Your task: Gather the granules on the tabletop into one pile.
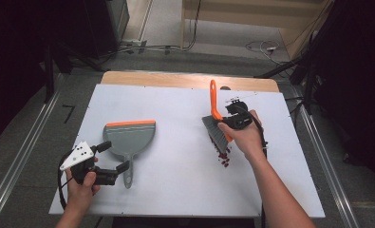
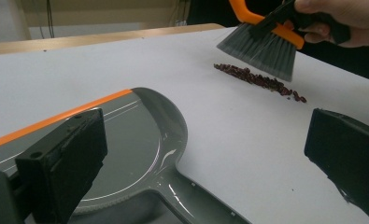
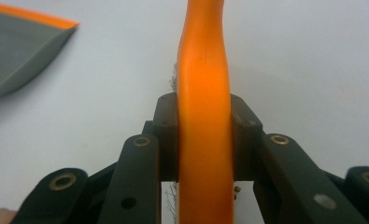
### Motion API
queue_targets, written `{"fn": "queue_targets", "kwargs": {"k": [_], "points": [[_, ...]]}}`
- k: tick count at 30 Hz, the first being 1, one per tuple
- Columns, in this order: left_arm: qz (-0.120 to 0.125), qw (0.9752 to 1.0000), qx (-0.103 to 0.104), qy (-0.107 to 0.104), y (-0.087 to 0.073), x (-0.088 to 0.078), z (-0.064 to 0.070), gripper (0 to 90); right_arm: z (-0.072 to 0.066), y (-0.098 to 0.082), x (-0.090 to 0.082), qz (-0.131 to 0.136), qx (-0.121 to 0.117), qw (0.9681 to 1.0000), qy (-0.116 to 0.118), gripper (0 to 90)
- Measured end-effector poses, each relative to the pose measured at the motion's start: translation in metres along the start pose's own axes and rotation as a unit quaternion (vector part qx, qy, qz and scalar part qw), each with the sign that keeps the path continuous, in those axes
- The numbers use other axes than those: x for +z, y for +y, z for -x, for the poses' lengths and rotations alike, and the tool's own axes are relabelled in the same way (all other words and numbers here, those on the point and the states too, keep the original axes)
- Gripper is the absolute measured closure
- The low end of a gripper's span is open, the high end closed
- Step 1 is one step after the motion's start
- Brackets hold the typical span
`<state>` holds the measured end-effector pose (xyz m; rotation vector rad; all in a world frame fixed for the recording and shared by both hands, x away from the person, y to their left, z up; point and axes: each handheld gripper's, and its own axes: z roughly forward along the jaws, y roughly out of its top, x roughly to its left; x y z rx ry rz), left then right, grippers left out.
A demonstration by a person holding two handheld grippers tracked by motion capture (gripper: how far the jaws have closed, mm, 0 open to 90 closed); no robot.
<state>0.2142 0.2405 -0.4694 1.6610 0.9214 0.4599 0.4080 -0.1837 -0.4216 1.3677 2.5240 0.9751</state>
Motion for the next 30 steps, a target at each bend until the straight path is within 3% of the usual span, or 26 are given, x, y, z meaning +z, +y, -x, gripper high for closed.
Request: {"fn": "queue_targets", "kwargs": {"k": [3,7,10,13,18,23,25,27,29,30], "points": [[0.0,1.0,0.0,0.001,0.0,0.0,0.0,0.0,-0.005,-0.001,-0.013,-0.003,-0.054,0.9985,0.014,68.3],[-0.001,1.0,-0.001,0.002,0.0,0.0,0.001,0.0,-0.008,-0.011,-0.026,-0.016,-0.129,0.9911,0.027,68.4],[-0.001,1.0,0.0,0.002,0.0,0.0,0.001,0.0,-0.009,-0.022,-0.031,-0.039,-0.182,0.9822,0.025,68.5],[-0.001,1.0,0.0,0.004,0.0,0.001,0.001,0.0,-0.013,-0.037,-0.037,-0.065,-0.241,0.9677,0.037,68.6],[-0.003,1.0,0.001,0.005,0.001,0.002,0.001,0.0,-0.02,-0.056,-0.04,-0.084,-0.278,0.9536,0.079,68.7],[-0.002,1.0,0.004,0.002,0.001,0.002,0.003,0.0,-0.025,-0.068,-0.026,-0.115,-0.305,0.9395,0.105,68.8],[-0.002,1.0,0.005,0.002,0.001,0.002,0.003,0.0,-0.027,-0.07,-0.02,-0.118,-0.315,0.9372,0.094,68.8],[-0.001,1.0,0.005,0.003,0.001,0.002,0.003,0.0,-0.024,-0.069,-0.017,-0.096,-0.347,0.9286,0.092,68.5],[0.0,1.0,0.004,0.003,0.001,0.002,0.003,0.0,-0.022,-0.069,-0.016,-0.083,-0.382,0.9165,0.084,68.2],[0.0,1.0,0.004,0.004,0.001,0.002,0.003,0.0,-0.021,-0.068,-0.015,-0.083,-0.378,0.9182,0.083,68.1]]}}
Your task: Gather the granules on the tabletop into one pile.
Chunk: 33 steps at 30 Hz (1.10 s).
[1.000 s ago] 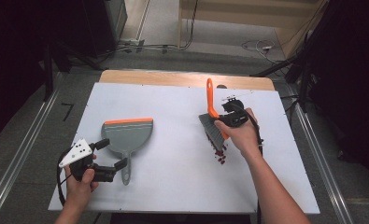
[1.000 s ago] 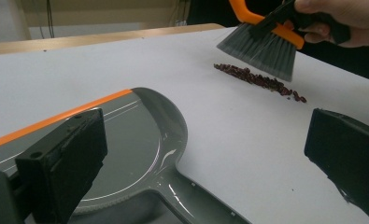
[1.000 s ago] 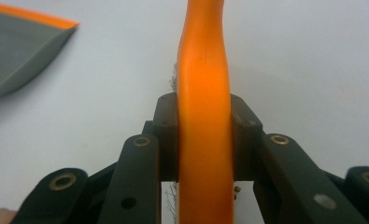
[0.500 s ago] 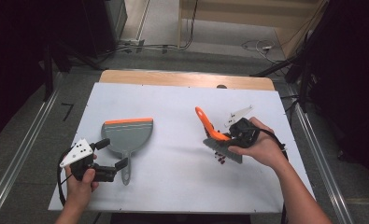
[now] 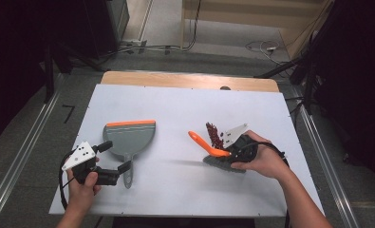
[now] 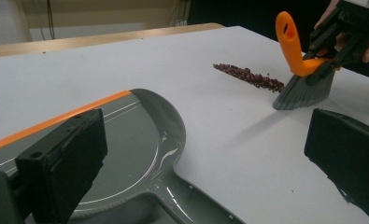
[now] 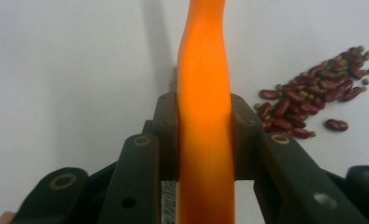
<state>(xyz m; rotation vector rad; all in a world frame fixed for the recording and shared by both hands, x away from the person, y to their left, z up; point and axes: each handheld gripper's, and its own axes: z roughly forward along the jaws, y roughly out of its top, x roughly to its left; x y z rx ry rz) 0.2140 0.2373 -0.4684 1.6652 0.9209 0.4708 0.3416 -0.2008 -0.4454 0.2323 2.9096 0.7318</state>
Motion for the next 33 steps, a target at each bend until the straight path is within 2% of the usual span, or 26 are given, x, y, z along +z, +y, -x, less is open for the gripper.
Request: {"fn": "queue_targets", "kwargs": {"k": [3,9,10,12,15,17,25,33], "points": [[-0.002,1.0,0.0,0.0,0.0,0.0,-0.001,0.0,0.006,-0.001,0.002,0.004,-0.001,1.0,-0.005,67.8],[-0.001,1.0,0.001,-0.001,0.0,0.001,-0.001,0.0,0.019,-0.001,0.006,0.019,0.001,0.9998,-0.001,67.6],[-0.001,1.0,0.001,-0.001,0.0,0.001,-0.001,0.0,0.021,0.0,0.007,0.02,-0.003,0.9998,0.005,67.7],[-0.001,1.0,0.001,-0.001,0.0,0.001,-0.001,0.0,0.028,0.002,0.009,0.014,0.006,0.9998,0.012,67.7],[-0.003,1.0,0.001,-0.001,-0.001,0.001,-0.001,0.0,0.036,0.003,0.012,0.024,0.004,0.9996,0.016,67.5],[-0.003,1.0,0.001,-0.001,-0.001,0.001,0.0,0.0,0.04,0.002,0.013,0.025,0.012,0.9994,0.021,67.5],[-0.005,1.0,0.003,-0.001,-0.001,0.002,-0.001,0.0,0.049,0.005,0.015,0.034,0.0,0.9994,0.007,67.3],[-0.007,1.0,0.004,-0.001,-0.001,0.002,0.0,0.0,0.058,0.007,0.019,0.041,0.007,0.9991,0.002,67.2]]}}
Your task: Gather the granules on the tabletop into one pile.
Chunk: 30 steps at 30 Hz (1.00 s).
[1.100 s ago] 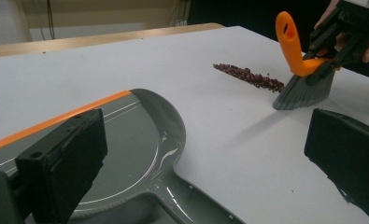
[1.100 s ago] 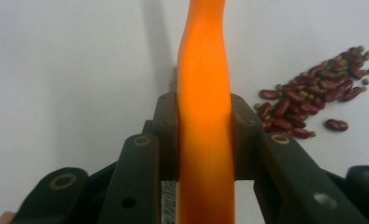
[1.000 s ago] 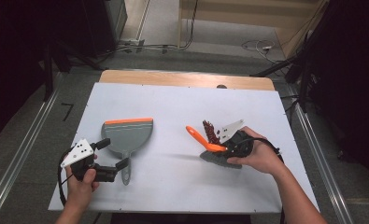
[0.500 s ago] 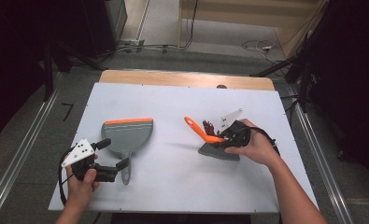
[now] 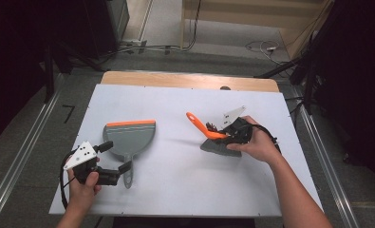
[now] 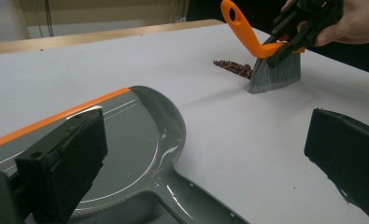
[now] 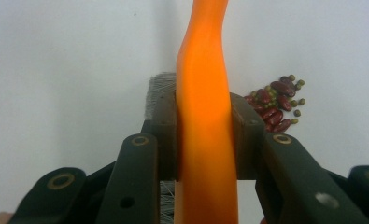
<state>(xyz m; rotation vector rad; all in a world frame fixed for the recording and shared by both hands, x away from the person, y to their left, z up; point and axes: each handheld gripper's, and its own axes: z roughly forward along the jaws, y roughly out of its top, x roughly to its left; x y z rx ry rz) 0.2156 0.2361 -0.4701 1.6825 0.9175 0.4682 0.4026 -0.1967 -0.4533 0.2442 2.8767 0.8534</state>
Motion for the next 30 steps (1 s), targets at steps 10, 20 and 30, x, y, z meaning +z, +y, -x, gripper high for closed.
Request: {"fn": "queue_targets", "kwargs": {"k": [10,20,30], "points": [[0.0,1.0,0.0,0.0,0.0,0.0,0.0,0.0,0.01,0.005,0.003,0.003,0.008,0.9998,-0.02,67.2],[-0.002,1.0,0.0,-0.001,-0.001,0.001,0.0,0.0,0.021,0.005,0.006,0.014,0.017,0.9995,-0.023,66.9],[-0.001,1.0,0.0,-0.002,-0.001,0.001,0.0,0.0,0.029,0.008,0.009,0.015,0.02,0.9994,-0.026,66.9]]}}
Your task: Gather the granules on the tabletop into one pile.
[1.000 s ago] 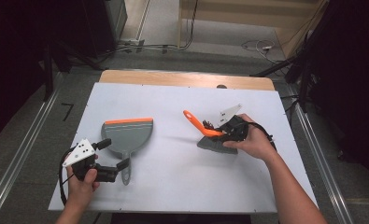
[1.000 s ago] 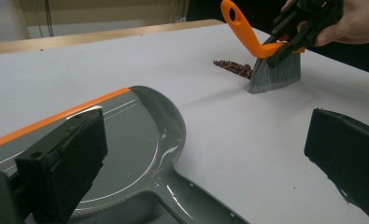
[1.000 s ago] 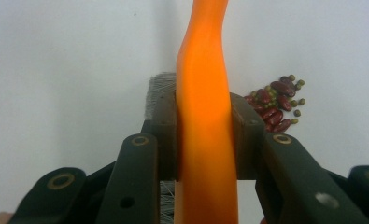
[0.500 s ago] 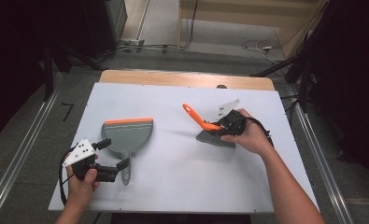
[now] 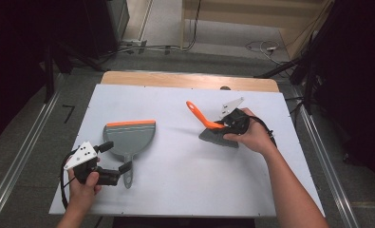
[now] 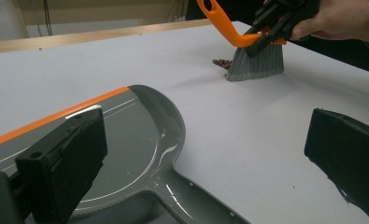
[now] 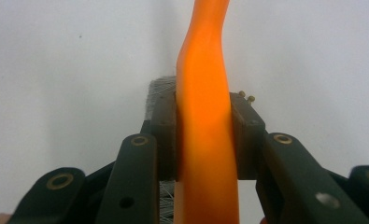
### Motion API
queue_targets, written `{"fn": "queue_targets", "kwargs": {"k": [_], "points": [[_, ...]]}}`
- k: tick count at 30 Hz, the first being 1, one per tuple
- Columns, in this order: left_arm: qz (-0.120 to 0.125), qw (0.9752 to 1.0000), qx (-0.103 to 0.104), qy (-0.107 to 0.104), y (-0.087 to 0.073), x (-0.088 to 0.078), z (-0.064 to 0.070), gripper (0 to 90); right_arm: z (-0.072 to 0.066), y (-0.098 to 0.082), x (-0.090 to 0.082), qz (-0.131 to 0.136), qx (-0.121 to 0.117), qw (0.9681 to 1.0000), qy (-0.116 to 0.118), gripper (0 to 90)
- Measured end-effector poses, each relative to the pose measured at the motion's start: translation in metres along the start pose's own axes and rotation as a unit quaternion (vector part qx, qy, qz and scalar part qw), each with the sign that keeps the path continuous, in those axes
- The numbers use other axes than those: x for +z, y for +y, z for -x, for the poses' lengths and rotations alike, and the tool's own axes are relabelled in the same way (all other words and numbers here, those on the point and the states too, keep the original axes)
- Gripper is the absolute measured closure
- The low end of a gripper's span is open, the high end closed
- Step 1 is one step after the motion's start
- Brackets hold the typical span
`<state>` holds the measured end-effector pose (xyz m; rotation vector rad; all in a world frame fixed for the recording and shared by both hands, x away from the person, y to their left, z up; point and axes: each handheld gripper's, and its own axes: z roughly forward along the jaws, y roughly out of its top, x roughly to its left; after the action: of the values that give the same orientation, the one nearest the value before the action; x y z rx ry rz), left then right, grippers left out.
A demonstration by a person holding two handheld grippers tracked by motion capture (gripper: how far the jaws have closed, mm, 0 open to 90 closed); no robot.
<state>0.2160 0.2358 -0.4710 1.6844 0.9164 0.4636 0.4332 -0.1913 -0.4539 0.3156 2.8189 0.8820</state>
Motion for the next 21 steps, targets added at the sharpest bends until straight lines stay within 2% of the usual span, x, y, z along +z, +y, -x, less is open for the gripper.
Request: {"fn": "queue_targets", "kwargs": {"k": [8,13,21], "points": [[-0.001,1.0,0.0,0.0,0.0,0.001,0.0,0.0,0.006,0.002,0.003,0.003,0.004,1.0,-0.001,66.8],[-0.001,1.0,-0.001,0.0,0.0,0.001,0.0,0.0,0.009,0.001,0.004,0.007,0.017,0.9998,-0.002,66.6],[-0.002,1.0,0.0,0.001,0.0,0.001,0.0,0.0,0.013,0.003,0.006,0.011,0.017,0.9998,-0.003,66.6]]}}
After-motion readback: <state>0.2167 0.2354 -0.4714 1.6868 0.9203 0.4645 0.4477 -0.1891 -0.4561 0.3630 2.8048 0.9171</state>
